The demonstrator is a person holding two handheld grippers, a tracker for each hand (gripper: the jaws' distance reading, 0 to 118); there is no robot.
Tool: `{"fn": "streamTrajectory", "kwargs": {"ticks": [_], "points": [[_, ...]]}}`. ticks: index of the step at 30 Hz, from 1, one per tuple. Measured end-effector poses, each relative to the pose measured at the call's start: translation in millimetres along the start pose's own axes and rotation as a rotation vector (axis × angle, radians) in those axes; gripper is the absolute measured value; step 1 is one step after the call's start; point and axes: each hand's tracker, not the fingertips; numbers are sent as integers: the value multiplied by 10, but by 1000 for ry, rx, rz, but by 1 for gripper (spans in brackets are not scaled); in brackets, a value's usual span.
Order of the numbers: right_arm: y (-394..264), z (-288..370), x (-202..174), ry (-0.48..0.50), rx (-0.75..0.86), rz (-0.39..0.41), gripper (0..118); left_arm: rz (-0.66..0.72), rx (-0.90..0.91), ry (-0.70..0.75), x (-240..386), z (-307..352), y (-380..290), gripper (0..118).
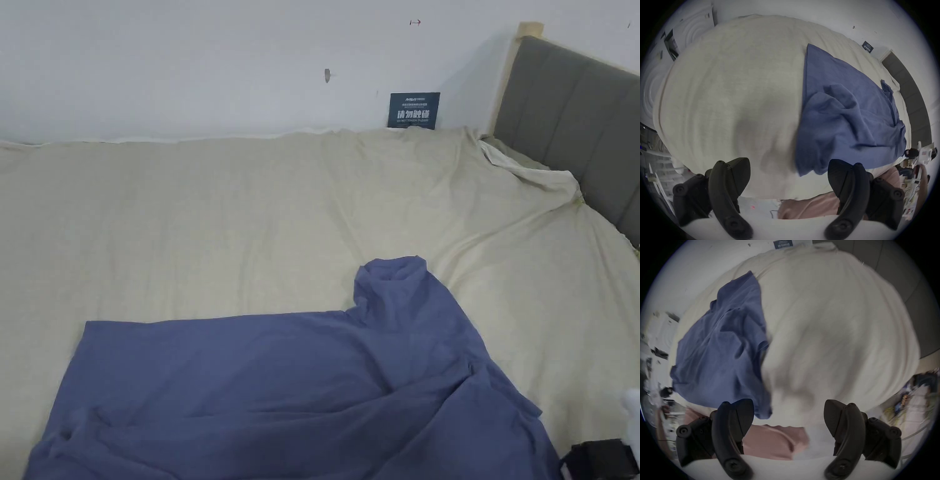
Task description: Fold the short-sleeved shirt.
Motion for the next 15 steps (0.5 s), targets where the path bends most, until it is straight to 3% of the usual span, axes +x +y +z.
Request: {"fn": "streamTrajectory", "kwargs": {"ticks": [1, 4, 8, 9, 10, 11, 12, 13, 15], "points": [[33, 50, 21, -3, 16, 33, 93, 10, 1, 11, -29, 57, 12, 102], [40, 287, -80, 56, 93, 32, 93, 93, 35, -25, -157, 194, 104, 102], [-51, 775, -427, 320, 331, 10, 89, 97, 230, -147, 35, 607, 162, 100], [-77, 861, -518, 371, 385, 3, 81, 84, 295, -161, 137, 725, 149, 99], [-113, 928, -613, 422, 440, -7, 58, 76, 357, -164, 293, 857, 93, 93], [-146, 962, -689, 473, 490, -18, 26, 77, 401, -166, 388, 929, 60, 80], [-178, 978, -779, 521, 526, -21, 0, 75, 436, -180, 470, 977, 33, 53], [-164, 950, -872, 554, 556, -6, 0, 74, 468, -191, 539, 1007, 15, 0], [-248, 908, -1007, 513, 639, 4, 0, 69, 458, -183, 529, 986, 39, 0]]}}
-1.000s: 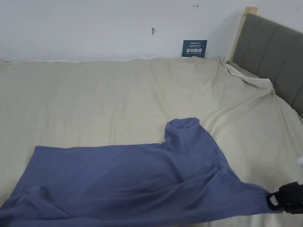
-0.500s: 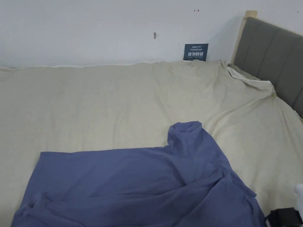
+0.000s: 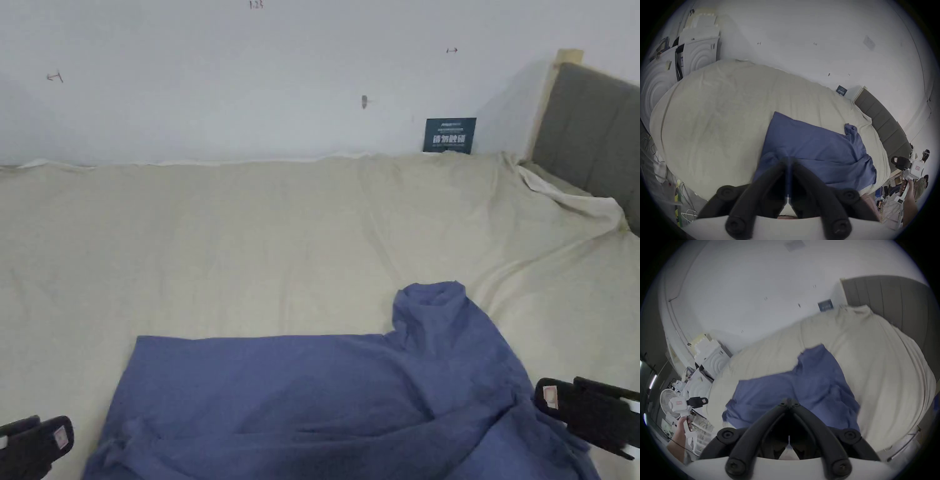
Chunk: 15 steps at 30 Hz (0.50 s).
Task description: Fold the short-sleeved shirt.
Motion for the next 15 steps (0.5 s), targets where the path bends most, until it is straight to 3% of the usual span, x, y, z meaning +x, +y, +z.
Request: {"fn": "streamTrajectory", "kwargs": {"ticks": [3, 8, 13, 14, 15], "points": [[59, -159, -48, 72, -74, 18, 0, -8, 1, -12, 148, 14, 76, 0], [225, -319, -305, 13, -141, 209, 0, -111, 35, 49, 300, -365, 728, 0], [345, -612, -256, 40, -241, 201, 0, -32, -235, -3, 151, -1570, 1531, 0], [333, -669, -190, 46, -257, 181, 0, -32, -263, -21, 122, -1802, 1611, 12], [332, -729, -151, 49, -272, 160, 0, -35, -285, -26, 153, -1998, 1651, 47]]}}
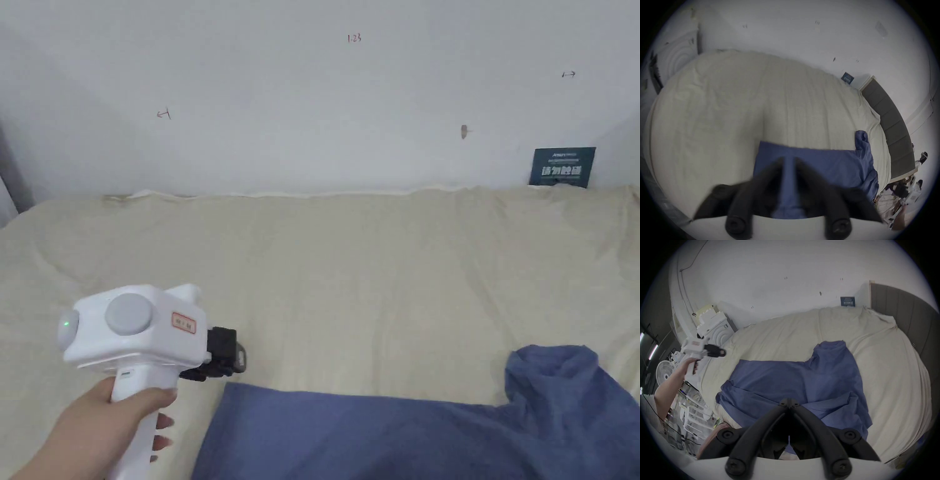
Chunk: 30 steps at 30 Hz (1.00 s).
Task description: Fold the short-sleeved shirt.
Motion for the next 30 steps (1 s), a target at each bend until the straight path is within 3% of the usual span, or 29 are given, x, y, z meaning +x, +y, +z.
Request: {"fn": "streamTrajectory", "kwargs": {"ticks": [1, 2, 6, 13, 15, 17, 19, 21, 22, 23, 24, 25, 28, 30], "points": [[5, -49, 34, 4, -12, -19, 0, -9, -19, 27, -26, -161, 82, 99], [7, -104, 72, 7, -27, -41, 0, 4, -65, 82, -70, -339, 144, 117], [-47, -288, 148, 16, -78, -97, 0, 40, -183, 154, -283, -858, 364, 118], [-194, -550, 267, -17, -168, -98, 0, -54, -309, 234, -237, -1271, 314, 118], [-209, -577, 254, -11, -184, -98, 0, -68, -329, 243, -266, -1277, 333, 111], [-235, -616, 258, -8, -194, -100, 0, -63, -332, 193, -188, -1243, 267, 83], [-253, -652, 246, -12, -202, -102, 0, -174, -317, 332, -77, -1226, 228, 77], [-272, -679, 245, -12, -200, -116, 0, -204, -296, 297, -15, -1180, 162, 74], [-275, -688, 246, -10, -199, -126, 0, -207, -286, 285, 14, -1150, 160, 64], [-273, -696, 261, -8, -197, -132, 0, -203, -283, 263, 47, -1127, 153, 44], [-258, -694, 275, -12, -185, -138, 0, -199, -266, 213, 13, -1166, 194, 13], [-225, -684, 293, -17, -159, -137, 0, -206, -274, 227, 57, -1163, 178, 6], [111, -666, 482, -32, -52, -89, 0, -261, -280, 282, 126, -1146, 148, 6], [521, -697, 667, -113, 1, -81, 0, -272, -255, 299, 143, -1101, 160, 6]]}}
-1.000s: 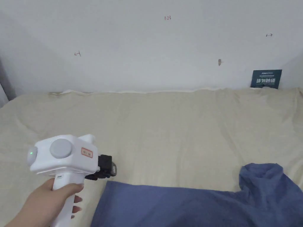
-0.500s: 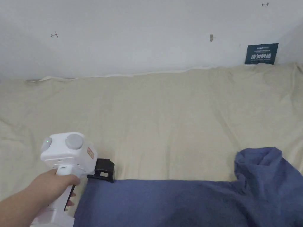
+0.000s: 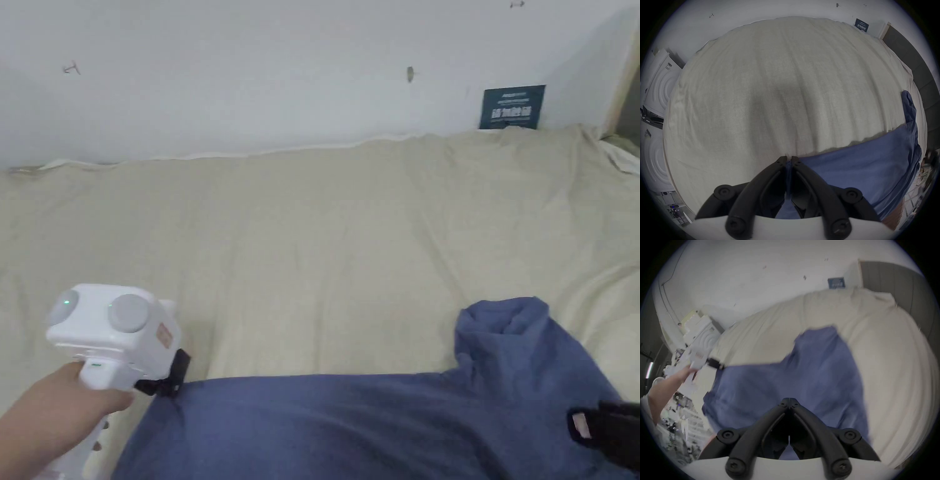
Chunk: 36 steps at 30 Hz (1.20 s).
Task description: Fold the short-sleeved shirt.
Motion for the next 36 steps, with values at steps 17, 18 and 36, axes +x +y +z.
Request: {"fn": "streamTrajectory", "kwargs": {"ticks": [17, 18, 36], "points": [[1321, -1550, 638, -209, -408, -109, 103, 37, -13, -103, -93, 108, -197, 6], [1234, -1619, 674, -218, -405, -108, 102, 37, -22, -103, -70, 105, -209, 6], [1372, -869, 685, -266, -264, -84, 0, 122, -10, -146, -135, 115, -285, 6]]}}
